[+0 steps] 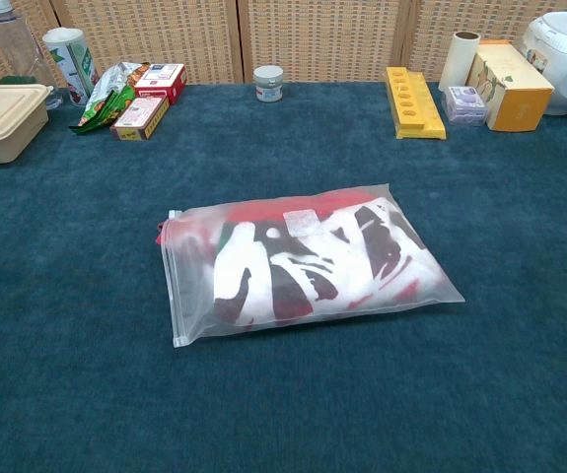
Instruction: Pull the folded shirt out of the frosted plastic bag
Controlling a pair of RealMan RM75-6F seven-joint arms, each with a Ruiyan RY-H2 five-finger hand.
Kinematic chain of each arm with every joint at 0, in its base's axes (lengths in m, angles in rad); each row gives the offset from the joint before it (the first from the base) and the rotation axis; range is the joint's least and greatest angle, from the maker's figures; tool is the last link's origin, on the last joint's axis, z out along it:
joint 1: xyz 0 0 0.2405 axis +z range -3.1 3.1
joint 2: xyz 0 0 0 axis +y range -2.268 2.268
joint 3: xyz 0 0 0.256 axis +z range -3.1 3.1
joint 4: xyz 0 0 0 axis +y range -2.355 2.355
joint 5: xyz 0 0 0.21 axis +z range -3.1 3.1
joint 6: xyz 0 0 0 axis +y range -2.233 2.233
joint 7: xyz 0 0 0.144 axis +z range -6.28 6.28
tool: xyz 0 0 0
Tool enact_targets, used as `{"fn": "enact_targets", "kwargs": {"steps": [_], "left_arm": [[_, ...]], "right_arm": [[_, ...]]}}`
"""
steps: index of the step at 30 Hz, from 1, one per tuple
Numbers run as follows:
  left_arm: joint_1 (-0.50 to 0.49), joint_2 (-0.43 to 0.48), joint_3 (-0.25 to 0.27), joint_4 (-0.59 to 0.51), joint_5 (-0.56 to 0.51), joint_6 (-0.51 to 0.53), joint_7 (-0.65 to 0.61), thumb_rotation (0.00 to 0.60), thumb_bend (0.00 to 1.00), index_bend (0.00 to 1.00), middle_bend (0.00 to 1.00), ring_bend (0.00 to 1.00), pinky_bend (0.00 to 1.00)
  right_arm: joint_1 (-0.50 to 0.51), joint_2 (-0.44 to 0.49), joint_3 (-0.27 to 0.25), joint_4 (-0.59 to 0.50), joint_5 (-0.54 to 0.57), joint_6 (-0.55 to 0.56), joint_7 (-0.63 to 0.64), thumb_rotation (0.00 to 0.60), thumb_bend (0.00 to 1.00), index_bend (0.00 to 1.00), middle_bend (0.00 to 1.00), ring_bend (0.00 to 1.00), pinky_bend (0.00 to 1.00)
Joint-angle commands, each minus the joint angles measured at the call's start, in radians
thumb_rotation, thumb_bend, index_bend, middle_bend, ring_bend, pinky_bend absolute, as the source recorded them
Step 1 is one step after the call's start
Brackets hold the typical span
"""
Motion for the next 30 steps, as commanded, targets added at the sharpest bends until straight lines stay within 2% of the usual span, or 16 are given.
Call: {"fn": "enact_targets", "kwargs": {"steps": [1,23,28,30], "left_arm": [[-0.001,-0.001,0.000,-0.001,-0.002,-0.002,0.001,0.546,0.12,0.38,0.38,0.25,0.25],[0.006,0.016,-0.005,-0.013,0.010,0.021,0.009,0.543,0.12,0.38,0.38,0.25,0.25],[0.001,0.025,-0.012,-0.016,0.009,0.020,0.021,0.549,0.12,0.38,0.38,0.25,0.25],[-0.006,0.029,-0.015,-0.017,0.003,0.010,0.026,0.555,0.12,0.38,0.38,0.25,0.25]], "right_arm": [[0.001,0.000,0.000,0.000,0.001,-0.001,0.001,0.600,0.21,0.35,0.41,0.41,0.35],[0.003,-0.006,-0.010,0.017,-0.019,0.000,0.031,0.600,0.21,0.35,0.41,0.41,0.35],[0.040,0.001,-0.024,0.010,-0.075,-0.027,0.071,0.600,0.21,0.34,0.40,0.41,0.35],[0.110,0.014,-0.036,-0.034,-0.158,-0.076,0.134,0.600,0.20,0.33,0.40,0.40,0.35]]}}
